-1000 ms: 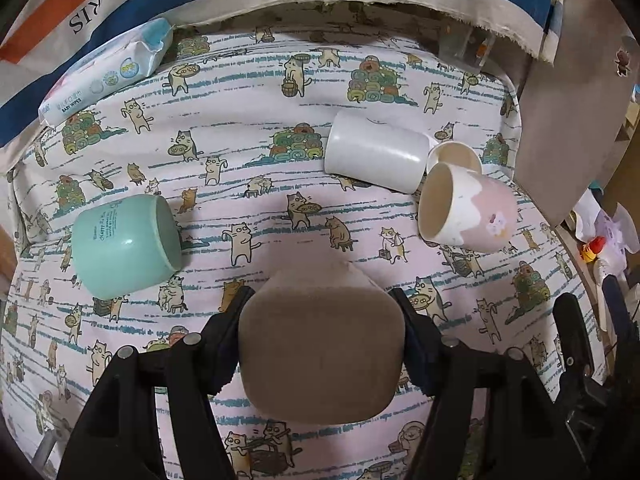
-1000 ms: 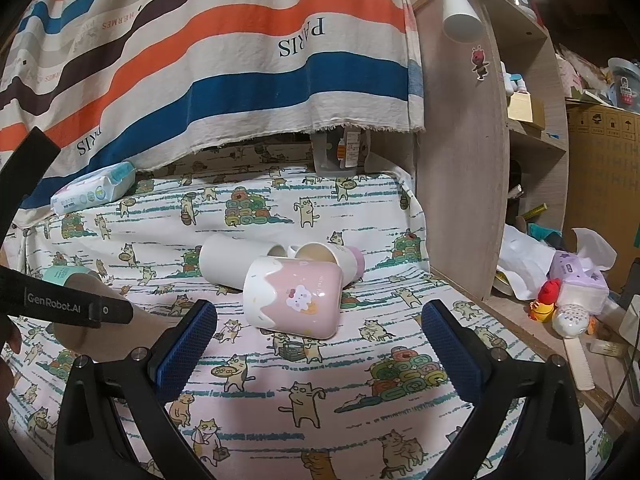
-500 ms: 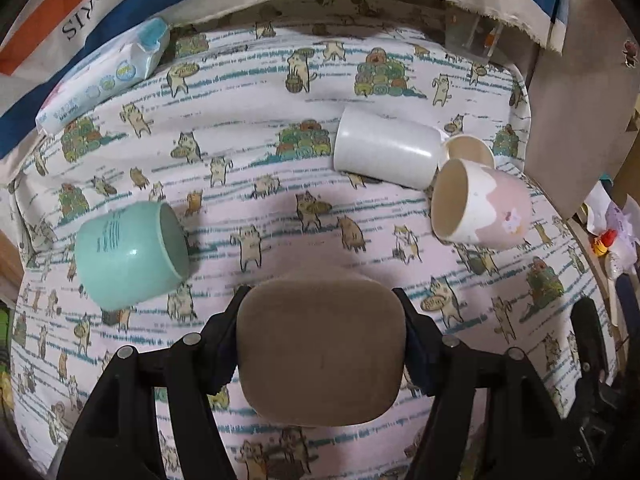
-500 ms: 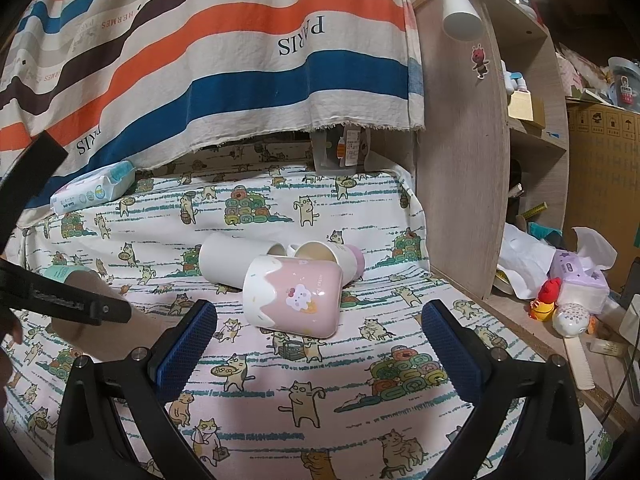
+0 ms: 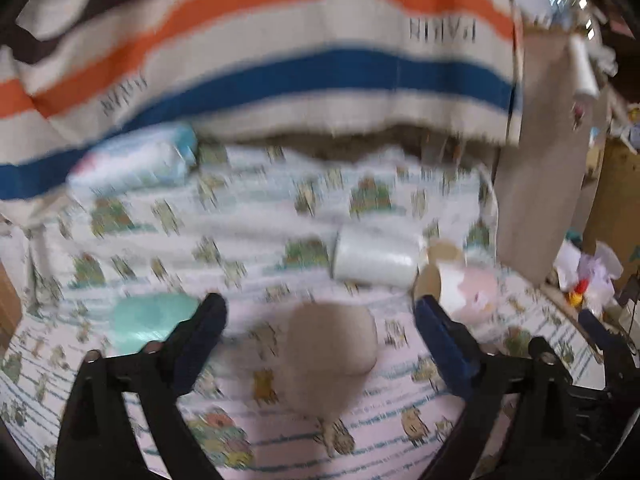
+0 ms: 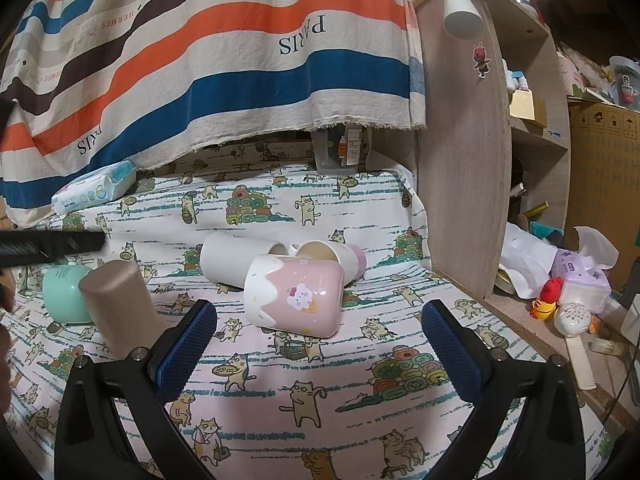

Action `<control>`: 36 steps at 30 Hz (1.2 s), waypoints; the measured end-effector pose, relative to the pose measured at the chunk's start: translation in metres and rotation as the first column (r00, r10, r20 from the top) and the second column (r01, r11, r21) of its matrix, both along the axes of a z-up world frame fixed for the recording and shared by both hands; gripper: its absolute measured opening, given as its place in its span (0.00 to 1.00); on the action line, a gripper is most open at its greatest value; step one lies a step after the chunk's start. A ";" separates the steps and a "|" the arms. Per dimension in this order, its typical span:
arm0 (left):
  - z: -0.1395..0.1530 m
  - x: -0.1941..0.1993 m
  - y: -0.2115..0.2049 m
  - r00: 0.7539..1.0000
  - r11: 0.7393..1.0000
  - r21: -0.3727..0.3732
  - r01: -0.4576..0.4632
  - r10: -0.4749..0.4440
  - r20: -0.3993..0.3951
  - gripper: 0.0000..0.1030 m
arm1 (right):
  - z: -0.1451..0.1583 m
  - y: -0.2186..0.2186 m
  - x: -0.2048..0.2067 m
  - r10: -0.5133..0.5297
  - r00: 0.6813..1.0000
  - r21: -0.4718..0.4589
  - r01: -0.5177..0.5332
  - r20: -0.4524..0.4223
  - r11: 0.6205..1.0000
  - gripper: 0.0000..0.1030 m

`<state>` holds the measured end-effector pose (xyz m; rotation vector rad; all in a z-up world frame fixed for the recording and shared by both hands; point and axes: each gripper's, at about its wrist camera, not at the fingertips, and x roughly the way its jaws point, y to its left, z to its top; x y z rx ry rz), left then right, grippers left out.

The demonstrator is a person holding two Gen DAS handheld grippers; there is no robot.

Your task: Flip cup upside down

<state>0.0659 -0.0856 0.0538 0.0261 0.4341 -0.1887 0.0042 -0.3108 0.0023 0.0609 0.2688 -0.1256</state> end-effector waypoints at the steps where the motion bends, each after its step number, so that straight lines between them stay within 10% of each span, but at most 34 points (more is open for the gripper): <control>1: 0.003 -0.010 0.004 0.998 1.000 -0.004 -0.008 0.008 0.057 0.99 | 0.000 0.000 0.000 0.001 1.000 0.000 -0.001 0.000 1.000 1.00; 14: -0.010 -0.069 0.065 0.942 0.997 -0.005 -0.081 0.078 0.326 0.99 | 0.000 0.009 -0.003 0.011 1.000 -0.045 -0.011 0.010 0.999 1.00; 36: -0.057 -0.071 0.086 0.975 0.995 -0.015 -0.095 0.096 0.198 0.99 | 0.000 0.014 0.000 0.040 0.999 -0.059 -0.040 -0.002 0.997 1.00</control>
